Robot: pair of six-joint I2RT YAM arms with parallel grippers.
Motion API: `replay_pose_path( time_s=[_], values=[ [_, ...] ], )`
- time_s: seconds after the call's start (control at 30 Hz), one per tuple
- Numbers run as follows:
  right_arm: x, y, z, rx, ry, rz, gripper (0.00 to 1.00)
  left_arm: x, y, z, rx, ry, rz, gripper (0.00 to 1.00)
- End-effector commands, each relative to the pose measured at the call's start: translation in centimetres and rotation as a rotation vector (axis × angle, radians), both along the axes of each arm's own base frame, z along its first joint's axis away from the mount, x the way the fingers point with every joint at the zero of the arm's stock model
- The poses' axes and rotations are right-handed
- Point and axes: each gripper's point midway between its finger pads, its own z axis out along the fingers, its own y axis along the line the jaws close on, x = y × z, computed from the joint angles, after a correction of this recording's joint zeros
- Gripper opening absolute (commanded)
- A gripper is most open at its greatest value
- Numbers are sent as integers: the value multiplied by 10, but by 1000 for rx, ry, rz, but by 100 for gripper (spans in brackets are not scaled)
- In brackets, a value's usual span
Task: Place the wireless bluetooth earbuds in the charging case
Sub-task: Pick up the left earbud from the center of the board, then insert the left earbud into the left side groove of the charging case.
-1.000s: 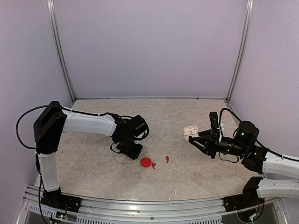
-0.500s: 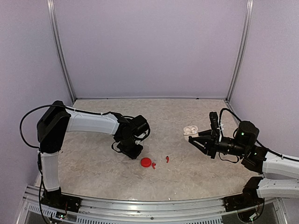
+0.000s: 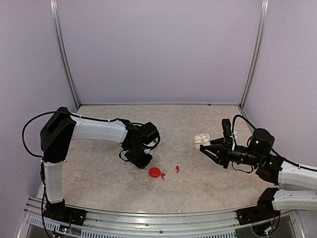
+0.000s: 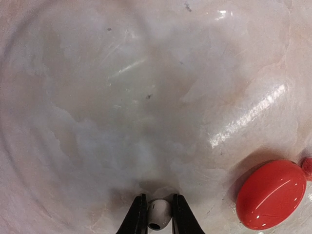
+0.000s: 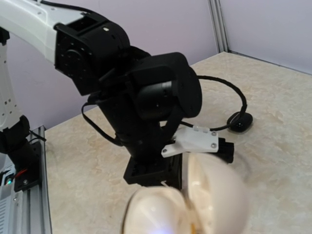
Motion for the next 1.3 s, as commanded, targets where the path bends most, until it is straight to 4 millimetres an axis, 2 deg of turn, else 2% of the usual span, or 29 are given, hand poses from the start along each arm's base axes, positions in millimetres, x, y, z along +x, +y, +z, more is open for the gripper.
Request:
replay_pose_path(
  time_s=[0.0,0.13,0.3,0.43,0.53,0.7,0.8,0.9,1.0,1.13,1.27],
  values=[
    [6,1,21,29,-45,-6,0,0,7,-7,12,5,13,14],
    [5,1,22,33,-62,0,0,11,-2,13,-97,-47,46,9],
    [3,1,26,46,-124,9,0,28,-16,66,-270,-189,67,9],
    [3,0,35,73,-203,-5,0,34,-33,129,-485,-314,59,9],
    [3,-1,44,101,-273,-8,0,32,-43,188,-682,-416,44,9],
    [5,1,63,135,-381,-22,0,4,-61,285,-990,-593,-63,9],
    [7,4,74,146,-436,-20,0,-16,-72,330,-1135,-674,-112,9],
    [7,6,83,168,-488,-22,0,-36,-84,358,-1248,-714,-159,9],
    [6,10,91,182,-534,-26,0,-54,-95,376,-1339,-734,-197,9],
    [0,15,96,187,-612,-31,0,-74,-110,386,-1432,-721,-253,9],
    [-6,14,98,216,-673,-36,0,-86,-125,384,-1485,-690,-285,9]
  ],
)
